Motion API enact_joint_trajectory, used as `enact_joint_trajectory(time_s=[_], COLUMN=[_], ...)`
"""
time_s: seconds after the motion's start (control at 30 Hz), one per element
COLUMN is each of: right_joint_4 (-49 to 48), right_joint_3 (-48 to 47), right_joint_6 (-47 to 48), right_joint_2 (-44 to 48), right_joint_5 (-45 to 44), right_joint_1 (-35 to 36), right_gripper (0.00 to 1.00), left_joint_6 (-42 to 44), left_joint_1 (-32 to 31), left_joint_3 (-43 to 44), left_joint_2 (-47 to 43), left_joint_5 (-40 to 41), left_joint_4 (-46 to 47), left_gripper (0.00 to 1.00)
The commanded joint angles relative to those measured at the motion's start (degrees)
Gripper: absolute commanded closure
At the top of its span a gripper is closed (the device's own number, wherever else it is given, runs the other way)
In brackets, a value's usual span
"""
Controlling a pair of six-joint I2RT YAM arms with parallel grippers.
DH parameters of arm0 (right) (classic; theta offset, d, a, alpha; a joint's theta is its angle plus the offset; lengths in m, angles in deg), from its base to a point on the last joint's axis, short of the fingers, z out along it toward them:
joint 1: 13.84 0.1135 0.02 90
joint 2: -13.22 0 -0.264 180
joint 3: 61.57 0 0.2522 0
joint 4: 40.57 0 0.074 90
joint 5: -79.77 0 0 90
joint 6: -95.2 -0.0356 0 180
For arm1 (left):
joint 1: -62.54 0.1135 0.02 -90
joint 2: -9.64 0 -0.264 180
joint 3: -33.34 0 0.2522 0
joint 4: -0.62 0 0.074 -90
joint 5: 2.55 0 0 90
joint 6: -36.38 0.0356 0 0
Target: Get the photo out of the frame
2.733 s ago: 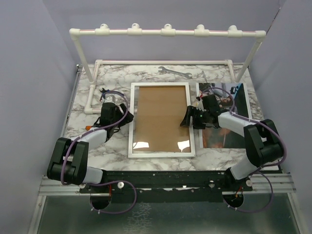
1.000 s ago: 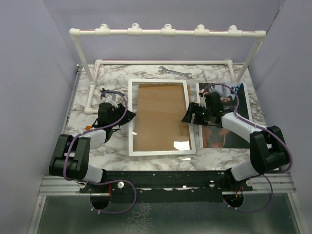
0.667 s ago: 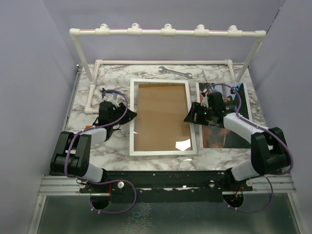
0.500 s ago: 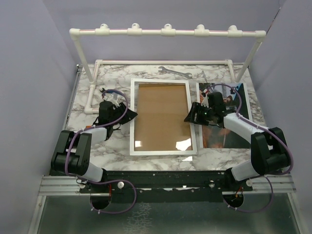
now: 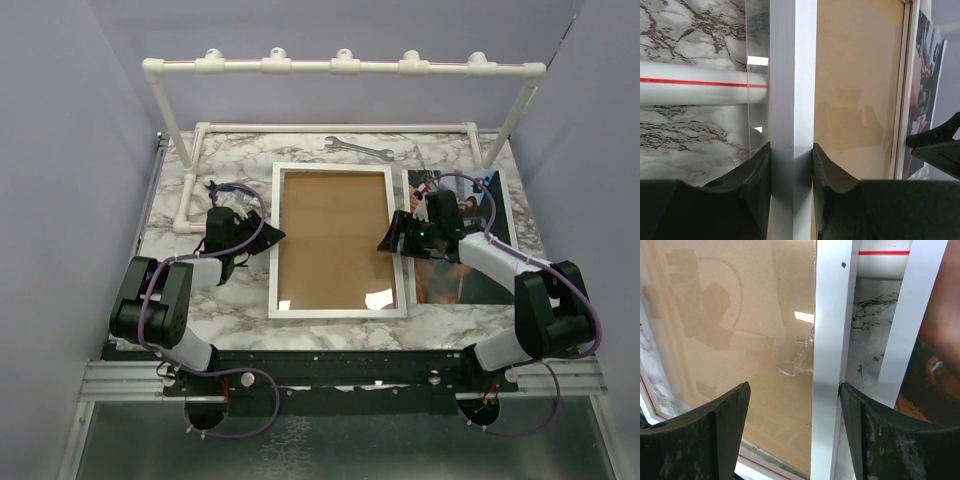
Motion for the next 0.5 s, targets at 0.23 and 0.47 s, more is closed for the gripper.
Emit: enact_joint_trajectory(time_s=[0.23, 0.47], right_joint_4=[1.35, 1.42], right_joint_3=[-0.22, -0.76], right_joint_6=[1.13, 1.37], right_joint_2=[0.35, -0.33], right_joint_5=[-2.21, -2.15], right_joint_1=[0.05, 0.03], right_gripper=[0.23, 0.22], left_joint_6=[-1.35, -1.53], left_joint_1=[-0.23, -0.31], left_joint_3=[2.26, 4.02], left_joint_2=[4.55, 6.9], left_joint_5=[-2.29, -2.66], left_joint_4=[5.62, 6.37], left_gripper=[0.8, 0.79])
